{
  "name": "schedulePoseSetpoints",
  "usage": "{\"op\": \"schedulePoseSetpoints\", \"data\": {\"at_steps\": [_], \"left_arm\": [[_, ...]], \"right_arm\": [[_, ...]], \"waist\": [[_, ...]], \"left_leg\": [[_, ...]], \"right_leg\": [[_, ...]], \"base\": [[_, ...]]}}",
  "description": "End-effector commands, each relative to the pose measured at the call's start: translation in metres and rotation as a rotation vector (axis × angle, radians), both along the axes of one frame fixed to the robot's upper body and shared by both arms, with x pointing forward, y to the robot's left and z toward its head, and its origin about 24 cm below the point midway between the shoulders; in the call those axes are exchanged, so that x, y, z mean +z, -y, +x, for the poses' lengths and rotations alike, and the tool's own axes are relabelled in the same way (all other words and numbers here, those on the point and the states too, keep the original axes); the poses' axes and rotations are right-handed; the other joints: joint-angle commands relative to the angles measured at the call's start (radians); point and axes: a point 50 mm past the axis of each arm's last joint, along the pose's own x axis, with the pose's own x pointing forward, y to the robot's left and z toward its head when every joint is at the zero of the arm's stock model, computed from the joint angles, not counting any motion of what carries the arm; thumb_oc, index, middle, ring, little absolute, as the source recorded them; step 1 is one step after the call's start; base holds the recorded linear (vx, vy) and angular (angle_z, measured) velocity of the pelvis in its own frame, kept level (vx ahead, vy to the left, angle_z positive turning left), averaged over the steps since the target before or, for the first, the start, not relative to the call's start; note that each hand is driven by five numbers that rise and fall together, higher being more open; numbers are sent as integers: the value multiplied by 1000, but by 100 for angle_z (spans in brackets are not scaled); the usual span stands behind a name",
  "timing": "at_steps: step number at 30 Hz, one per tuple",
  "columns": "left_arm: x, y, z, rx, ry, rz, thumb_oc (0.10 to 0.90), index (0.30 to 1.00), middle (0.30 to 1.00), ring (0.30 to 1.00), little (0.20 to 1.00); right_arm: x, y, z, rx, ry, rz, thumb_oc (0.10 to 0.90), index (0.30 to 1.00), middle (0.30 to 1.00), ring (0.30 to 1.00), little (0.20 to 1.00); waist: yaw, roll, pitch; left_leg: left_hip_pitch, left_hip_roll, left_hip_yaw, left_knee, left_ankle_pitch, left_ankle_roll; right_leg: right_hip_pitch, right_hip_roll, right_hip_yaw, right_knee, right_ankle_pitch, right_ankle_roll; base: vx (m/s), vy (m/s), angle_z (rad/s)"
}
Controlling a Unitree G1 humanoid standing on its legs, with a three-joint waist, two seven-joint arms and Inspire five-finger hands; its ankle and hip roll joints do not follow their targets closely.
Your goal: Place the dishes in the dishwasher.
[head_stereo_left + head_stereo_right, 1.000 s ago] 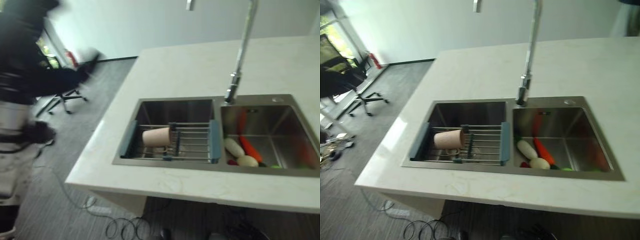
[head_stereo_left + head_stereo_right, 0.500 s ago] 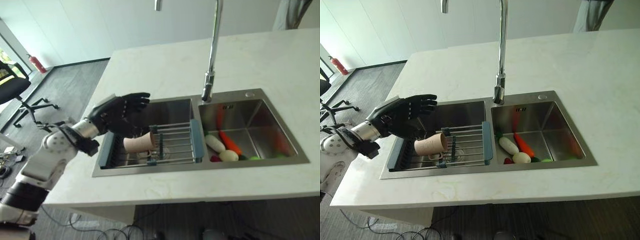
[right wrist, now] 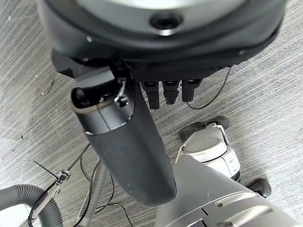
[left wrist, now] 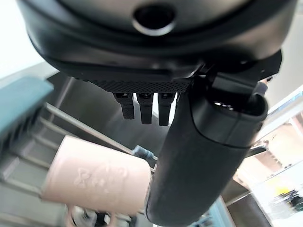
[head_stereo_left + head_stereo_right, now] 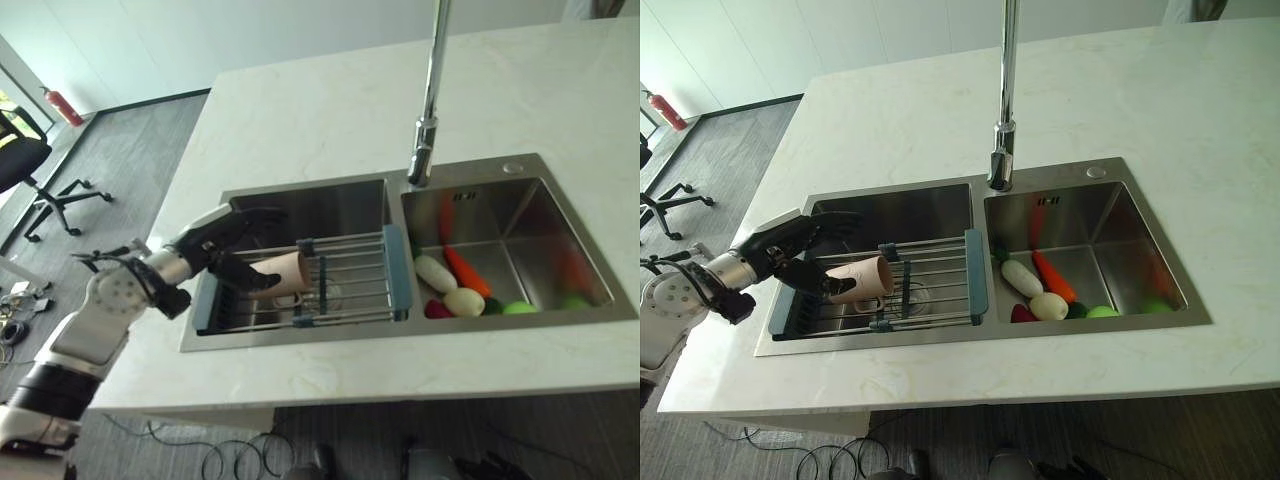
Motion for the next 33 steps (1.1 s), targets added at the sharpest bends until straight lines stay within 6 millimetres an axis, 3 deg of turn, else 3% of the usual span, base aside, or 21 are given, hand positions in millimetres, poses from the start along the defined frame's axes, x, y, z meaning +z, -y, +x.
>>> {"op": "schedulePoseSetpoints", "data": {"at_steps": [1,12,24,33], "left_arm": [[77,3,4,-2,396,62,800,900,900,900,900],[75,1,4,22,416,147,800,900,900,900,900],[56,16,11,-70,199,164,800,900,900,900,900],[49,8,12,1,197,294,800,900,900,900,900]], "right_arm": [[8,9,12,-19,73,-38,800,900,900,900,900],[9,10,11,-26,81,-40,800,900,900,900,900],[12,11,21,-21,123,-41,800,900,900,900,900],[13,10,28,-11,141,-39,800,900,900,900,900]], "waist": [[-18,-13,-15],[-34,-11,4],[-45,-13,33],[-32,-9,40]], "left_leg": [[-39,-8,-42,150,-170,22],[-50,-16,-47,150,-173,28],[-64,-24,-47,150,-172,34],[-62,-28,-50,150,-170,36]], "right_leg": [[63,-57,-9,-97,-1,110],[43,-51,16,-97,6,111],[18,-50,26,-97,17,115],[24,-57,14,-97,18,115]], "base": [[0,0,0],[0,0,0],[-22,-2,-5],[-18,1,1]]}}
